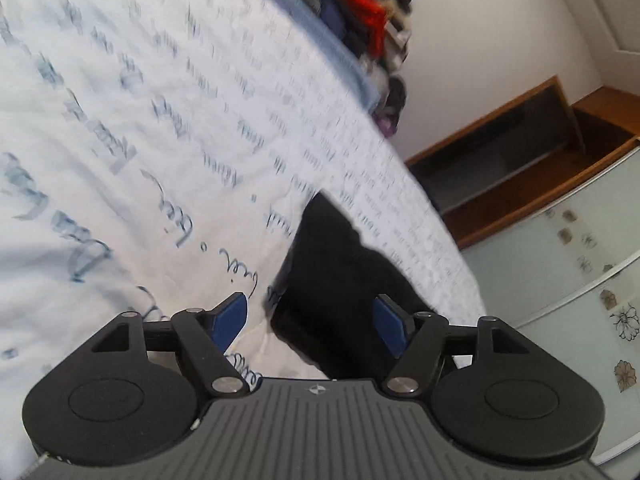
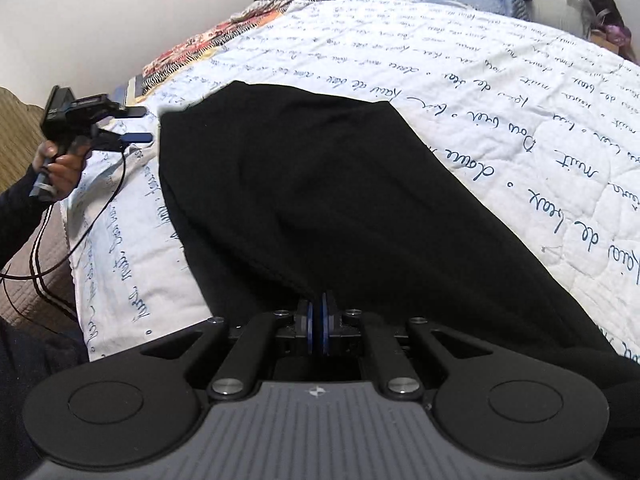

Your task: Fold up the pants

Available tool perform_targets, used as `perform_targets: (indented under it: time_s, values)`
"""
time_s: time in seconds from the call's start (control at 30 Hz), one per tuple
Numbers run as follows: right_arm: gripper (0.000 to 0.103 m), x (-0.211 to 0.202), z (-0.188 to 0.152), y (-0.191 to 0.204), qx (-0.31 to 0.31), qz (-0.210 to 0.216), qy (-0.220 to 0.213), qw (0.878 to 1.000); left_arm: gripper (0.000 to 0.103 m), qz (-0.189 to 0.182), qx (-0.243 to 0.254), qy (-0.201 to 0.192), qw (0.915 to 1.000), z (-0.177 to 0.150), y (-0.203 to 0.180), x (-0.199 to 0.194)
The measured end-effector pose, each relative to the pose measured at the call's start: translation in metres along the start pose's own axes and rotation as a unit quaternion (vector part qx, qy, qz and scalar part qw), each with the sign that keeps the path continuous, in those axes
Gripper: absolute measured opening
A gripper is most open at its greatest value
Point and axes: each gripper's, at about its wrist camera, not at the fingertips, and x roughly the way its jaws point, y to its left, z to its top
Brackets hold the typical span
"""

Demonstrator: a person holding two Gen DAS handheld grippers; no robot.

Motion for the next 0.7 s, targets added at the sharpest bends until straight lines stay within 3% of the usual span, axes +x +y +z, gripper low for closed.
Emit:
perform_targets:
  time_s: [0.13, 0.2, 0.27, 0.4, 0.57, 0.63, 0.7]
  values:
    - [0.004, -0.006, -0.003, 0.006, -0.01, -0.001, -0.009, 1.0, 0.078, -0.032, -0.003, -0.022, 0.9992, -0.006, -0.019, -0.022]
    - [0.004, -0.008, -0.002, 0.006, -0.011, -0.002, -0.015, 1.0, 0.086, -0.043, -0.014, -0.01, 0.9989, -0.009, -0.032, -0.009]
    - [0.004, -0.008, -0.001, 0.007, -0.009, -0.004, -0.018, 1.0, 0.086, -0.037, -0.047, 0.01, 0.9981, -0.011, -0.038, 0.011]
    - [0.004, -0.006, -0.002, 0.012, -0.019, -0.012, -0.018, 1.0, 0.083, -0.003, -0.106, 0.049, 0.9932, -0.014, -0.038, 0.044]
    - [0.004, -0.011, -0.005, 0.009, -0.007, -0.006, -0.03, 1.0, 0.073, 0.026, -0.122, 0.045, 0.9912, -0.013, -0.034, 0.065]
    - [0.004, -0.01, -0.005, 0.008, -0.005, -0.004, -0.029, 1.0, 0.065, 0.047, -0.119, 0.05, 0.9905, -0.013, -0.035, 0.072]
    - [0.004, -0.008, -0.005, 0.008, -0.007, -0.007, -0.026, 1.0, 0.064, 0.067, -0.111, 0.056, 0.9899, -0.013, -0.037, 0.078]
